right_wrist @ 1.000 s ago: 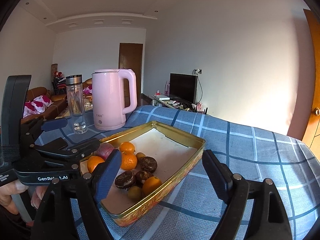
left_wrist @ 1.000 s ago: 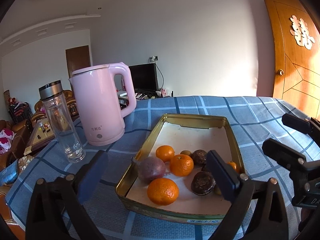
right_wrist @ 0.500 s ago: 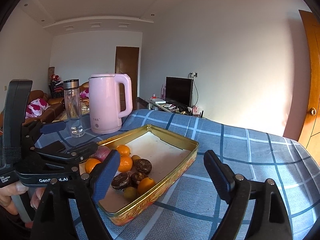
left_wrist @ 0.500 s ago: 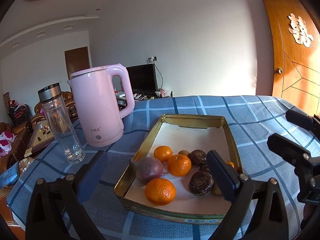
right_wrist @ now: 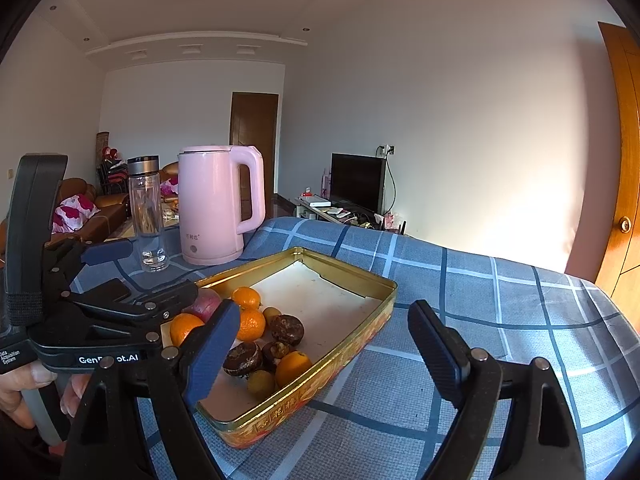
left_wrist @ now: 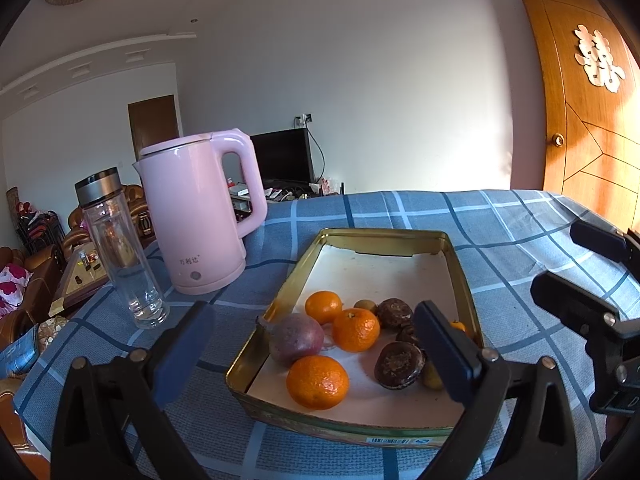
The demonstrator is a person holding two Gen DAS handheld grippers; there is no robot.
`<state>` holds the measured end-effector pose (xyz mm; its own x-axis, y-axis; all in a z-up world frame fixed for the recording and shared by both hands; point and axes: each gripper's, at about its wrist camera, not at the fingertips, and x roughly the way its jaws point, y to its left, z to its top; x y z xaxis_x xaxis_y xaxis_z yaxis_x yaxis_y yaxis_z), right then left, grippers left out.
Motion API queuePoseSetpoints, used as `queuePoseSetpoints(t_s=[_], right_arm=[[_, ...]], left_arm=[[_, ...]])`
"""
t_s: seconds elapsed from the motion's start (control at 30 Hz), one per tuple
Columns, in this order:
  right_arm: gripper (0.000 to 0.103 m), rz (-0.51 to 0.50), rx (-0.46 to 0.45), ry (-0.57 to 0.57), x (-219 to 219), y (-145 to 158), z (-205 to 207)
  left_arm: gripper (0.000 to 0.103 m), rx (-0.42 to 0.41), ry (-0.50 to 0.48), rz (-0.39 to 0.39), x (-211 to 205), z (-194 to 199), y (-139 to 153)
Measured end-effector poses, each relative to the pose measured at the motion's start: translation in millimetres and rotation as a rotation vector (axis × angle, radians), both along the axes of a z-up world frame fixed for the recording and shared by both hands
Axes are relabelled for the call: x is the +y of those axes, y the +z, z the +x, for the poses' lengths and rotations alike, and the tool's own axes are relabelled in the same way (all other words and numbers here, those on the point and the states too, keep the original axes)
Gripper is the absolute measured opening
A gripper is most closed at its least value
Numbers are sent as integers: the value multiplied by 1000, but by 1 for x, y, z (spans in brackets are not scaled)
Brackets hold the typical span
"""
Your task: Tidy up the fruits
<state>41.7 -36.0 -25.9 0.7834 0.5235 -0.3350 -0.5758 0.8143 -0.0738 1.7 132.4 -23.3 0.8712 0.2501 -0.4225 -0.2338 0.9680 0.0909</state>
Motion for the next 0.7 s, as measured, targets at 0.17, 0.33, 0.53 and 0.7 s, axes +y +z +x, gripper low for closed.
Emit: queuePoseSetpoints(t_s=[0.17,0.33,0.53,0.7], right_arm=[[87,-2,-10,-3,-1,0,-2],[87,2,-14,-11,-5,1,-2],[87,14,-18,-21,-11,3,-2],[87,13,-17,-20,-11,2,-3]], left_arm=[[103,1,-9,13,-4,0,1],[103,0,-16,25,-9,0,2],[103,-8,-6,20,-10,-1,5],[103,-9,-6,17,-11,0,5]])
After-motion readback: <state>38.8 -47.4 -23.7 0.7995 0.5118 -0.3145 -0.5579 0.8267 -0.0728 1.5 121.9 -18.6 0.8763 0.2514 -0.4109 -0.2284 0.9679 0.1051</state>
